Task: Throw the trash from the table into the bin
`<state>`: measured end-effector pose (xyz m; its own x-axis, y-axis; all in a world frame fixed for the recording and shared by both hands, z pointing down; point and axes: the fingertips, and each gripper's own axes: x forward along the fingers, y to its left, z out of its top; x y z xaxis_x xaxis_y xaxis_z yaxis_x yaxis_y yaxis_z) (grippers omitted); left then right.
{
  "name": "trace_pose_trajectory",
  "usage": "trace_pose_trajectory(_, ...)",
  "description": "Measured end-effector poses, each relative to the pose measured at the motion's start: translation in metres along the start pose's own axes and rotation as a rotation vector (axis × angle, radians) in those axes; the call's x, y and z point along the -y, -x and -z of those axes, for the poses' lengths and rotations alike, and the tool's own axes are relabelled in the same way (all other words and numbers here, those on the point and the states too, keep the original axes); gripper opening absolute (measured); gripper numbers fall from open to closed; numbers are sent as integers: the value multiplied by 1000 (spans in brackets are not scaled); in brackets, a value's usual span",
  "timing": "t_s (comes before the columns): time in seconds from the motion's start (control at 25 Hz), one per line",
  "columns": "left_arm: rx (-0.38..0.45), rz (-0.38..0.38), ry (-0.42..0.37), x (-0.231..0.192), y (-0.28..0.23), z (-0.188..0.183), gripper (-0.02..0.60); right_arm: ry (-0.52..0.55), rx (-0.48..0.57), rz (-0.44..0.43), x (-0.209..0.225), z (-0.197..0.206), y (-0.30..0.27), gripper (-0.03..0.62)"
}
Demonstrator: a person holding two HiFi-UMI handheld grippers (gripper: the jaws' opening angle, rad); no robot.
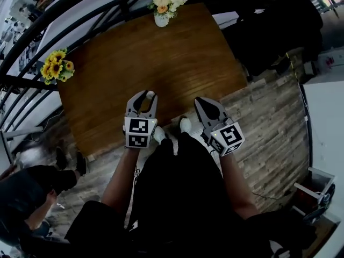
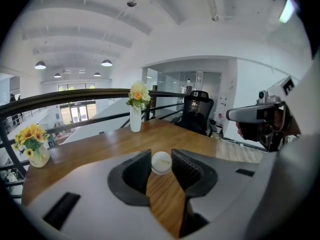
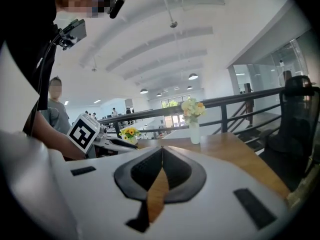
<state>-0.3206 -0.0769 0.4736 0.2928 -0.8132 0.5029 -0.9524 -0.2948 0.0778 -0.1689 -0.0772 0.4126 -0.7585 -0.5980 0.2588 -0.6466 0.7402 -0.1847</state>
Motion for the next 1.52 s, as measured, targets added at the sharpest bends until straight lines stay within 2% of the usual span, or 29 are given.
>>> trace_pose_trajectory(0.32, 10, 90, -50, 56, -34, -21, 135, -22, 21, 111, 51, -2, 54, 12)
trace_pose_trajectory(0.52, 14, 114, -70, 106, -55, -36, 135, -37, 48, 123, 88, -1, 89, 12)
trace_pose_trajectory(0.84, 29, 130, -109, 220, -98, -65, 135, -54, 70, 127, 176, 8, 171, 12)
trace_pose_trajectory(1.12, 48, 196, -202, 323, -135, -90, 135, -59, 101, 149, 248, 18, 234, 12)
trace_pose_trajectory(1.52, 53, 198, -216, 377, -159, -107, 135, -115, 102, 168, 291, 36, 280, 12)
